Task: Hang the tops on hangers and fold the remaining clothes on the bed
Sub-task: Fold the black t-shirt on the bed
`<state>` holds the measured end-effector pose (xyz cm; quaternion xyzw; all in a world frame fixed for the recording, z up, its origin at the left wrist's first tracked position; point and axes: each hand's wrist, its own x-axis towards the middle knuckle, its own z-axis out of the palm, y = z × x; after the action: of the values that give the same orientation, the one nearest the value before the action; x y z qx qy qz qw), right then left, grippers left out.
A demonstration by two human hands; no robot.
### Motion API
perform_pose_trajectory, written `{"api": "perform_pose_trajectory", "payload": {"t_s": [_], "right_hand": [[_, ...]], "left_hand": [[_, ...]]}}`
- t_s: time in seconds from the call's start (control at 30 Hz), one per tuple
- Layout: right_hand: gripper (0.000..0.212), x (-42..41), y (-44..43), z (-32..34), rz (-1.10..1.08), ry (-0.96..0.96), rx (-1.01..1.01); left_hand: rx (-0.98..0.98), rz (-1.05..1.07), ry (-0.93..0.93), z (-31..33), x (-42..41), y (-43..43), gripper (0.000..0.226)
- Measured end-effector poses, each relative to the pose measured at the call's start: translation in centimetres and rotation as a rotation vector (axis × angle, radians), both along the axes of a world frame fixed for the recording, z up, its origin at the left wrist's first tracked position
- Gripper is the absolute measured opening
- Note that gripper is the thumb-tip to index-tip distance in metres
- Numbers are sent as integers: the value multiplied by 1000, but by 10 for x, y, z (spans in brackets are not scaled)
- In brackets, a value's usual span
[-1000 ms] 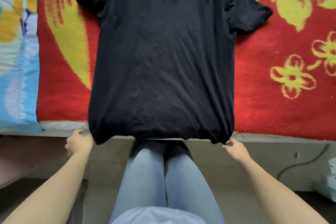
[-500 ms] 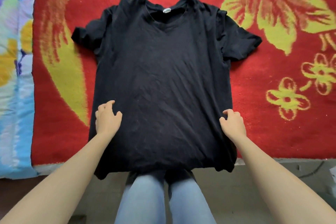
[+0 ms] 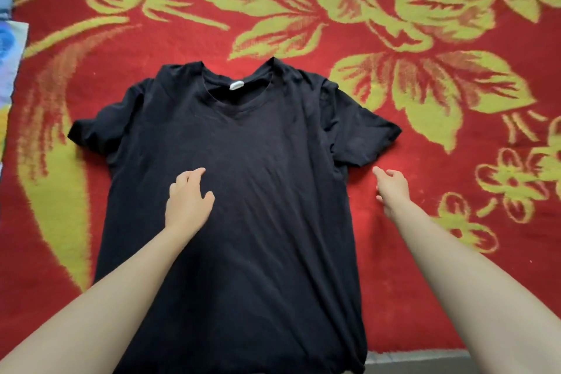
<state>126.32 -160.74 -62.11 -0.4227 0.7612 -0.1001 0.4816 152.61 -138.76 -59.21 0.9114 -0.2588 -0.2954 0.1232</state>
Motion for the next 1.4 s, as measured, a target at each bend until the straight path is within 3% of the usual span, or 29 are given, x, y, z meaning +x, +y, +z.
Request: {"api": "perform_pose_trajectory", "payload": {"t_s": [0.13,0.27,0.37,0.4,0.47,0.57,0.73,0.9,1.0,1.1,1.2,1.3,1.4], "right_hand": [[54,15,-52,-3,-381,-262,105],[38,39,-71,-12,-434,-350,125],[25,46,-94,-14,-318,-250,87],[12,42,-105,-8,-283,-202,26],[20,25,-132,3,-223,-95,-176],[6,-6,-163,18,-57,78,-371],[20,-23,-156,1,18,9,-221],[58,-28,-132,0,168,-60,-23],[77,-33,-133,1,197,154,-130],[69,-21,-126,10,188,535,-274],[65,7,-101,9,459,715,-461],[62,56,-63,-3,882,615,-637],[65,111,-14,-7,1271,545,-646]], "left_hand": [[-22,11,15,-3,-8,-37,53],[3,6,24,-13,-12,-56,53],[17,12,35,-20,-14,-68,53],[18,8,38,-22,-15,-73,53],[14,-2,44,-23,-17,-80,53],[4,-22,44,-26,-19,-91,53],[35,-55,52,-32,-22,-101,55],[218,-202,62,-39,-11,-94,62],[244,-277,105,-40,-4,-85,66],[169,-258,169,-39,4,-79,64],[76,-151,13,-34,23,-66,55],[87,68,-232,-27,54,-40,52],[105,313,-272,-24,89,-11,60]]}}
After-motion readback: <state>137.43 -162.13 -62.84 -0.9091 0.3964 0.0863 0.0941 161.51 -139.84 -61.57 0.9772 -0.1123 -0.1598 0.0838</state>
